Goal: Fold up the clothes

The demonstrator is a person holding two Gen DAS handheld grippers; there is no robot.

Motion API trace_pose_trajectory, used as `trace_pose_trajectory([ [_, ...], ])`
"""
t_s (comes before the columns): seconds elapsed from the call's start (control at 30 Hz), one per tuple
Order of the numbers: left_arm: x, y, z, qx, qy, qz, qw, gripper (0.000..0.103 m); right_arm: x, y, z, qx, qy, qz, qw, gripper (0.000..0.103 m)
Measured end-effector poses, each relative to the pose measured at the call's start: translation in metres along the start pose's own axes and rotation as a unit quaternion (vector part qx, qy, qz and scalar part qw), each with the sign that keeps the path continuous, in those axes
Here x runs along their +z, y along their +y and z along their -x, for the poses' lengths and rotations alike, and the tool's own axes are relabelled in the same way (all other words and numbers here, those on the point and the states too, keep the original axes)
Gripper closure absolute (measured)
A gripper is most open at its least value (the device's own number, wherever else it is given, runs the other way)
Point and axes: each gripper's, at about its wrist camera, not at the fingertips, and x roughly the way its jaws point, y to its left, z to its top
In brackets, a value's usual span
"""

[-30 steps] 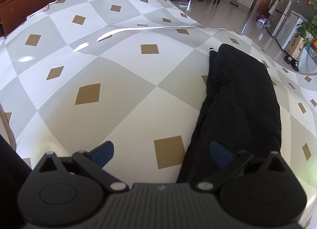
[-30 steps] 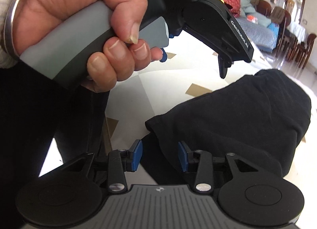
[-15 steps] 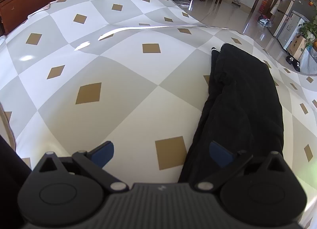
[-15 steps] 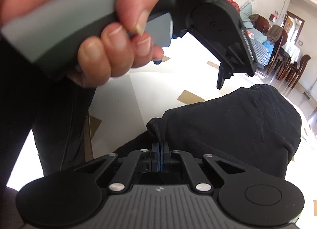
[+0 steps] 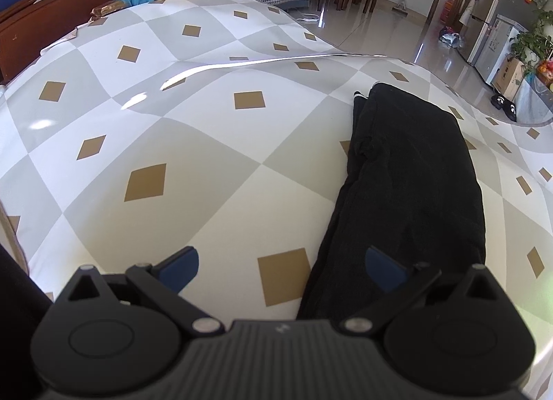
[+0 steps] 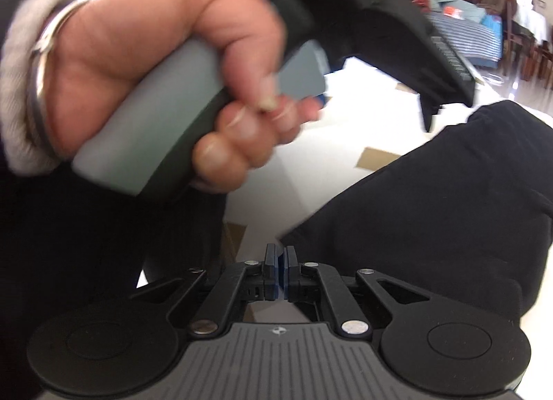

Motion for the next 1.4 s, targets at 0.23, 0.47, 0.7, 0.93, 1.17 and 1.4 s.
trace_pose_trajectory([
  [0.23,-0.003,-0.011,-0.001,-0.002,0.004,-0.027,0.9996,0.000,-0.001,-0.021,0.028,-0.068,-0.014,-0.051,0.996,0.080],
  [0.47,-0.007,-0.026,-0.005,-0.010,0.009,-0.054,0.9985,0.000,-0.016,-0.045,0.055,-0.151,-0.011,-0.112,0.982,0.073],
  [0.7,-0.014,-0.043,-0.015,-0.014,0.021,-0.075,0.9968,0.000,-0.031,-0.068,0.077,-0.205,0.020,-0.179,0.962,0.067],
  [0.93,-0.024,-0.061,-0.022,-0.020,0.028,-0.103,0.9941,0.000,-0.047,-0.088,0.070,-0.208,0.047,-0.220,0.952,0.062],
  [1.17,-0.035,-0.072,-0.031,-0.026,0.041,-0.125,0.9910,0.000,-0.051,-0.095,0.063,-0.185,0.045,-0.255,0.948,0.087],
  [1.4,-0.036,-0.069,-0.034,-0.021,0.050,-0.115,0.9919,0.000,-0.049,-0.087,0.072,-0.144,0.063,-0.263,0.952,0.096],
])
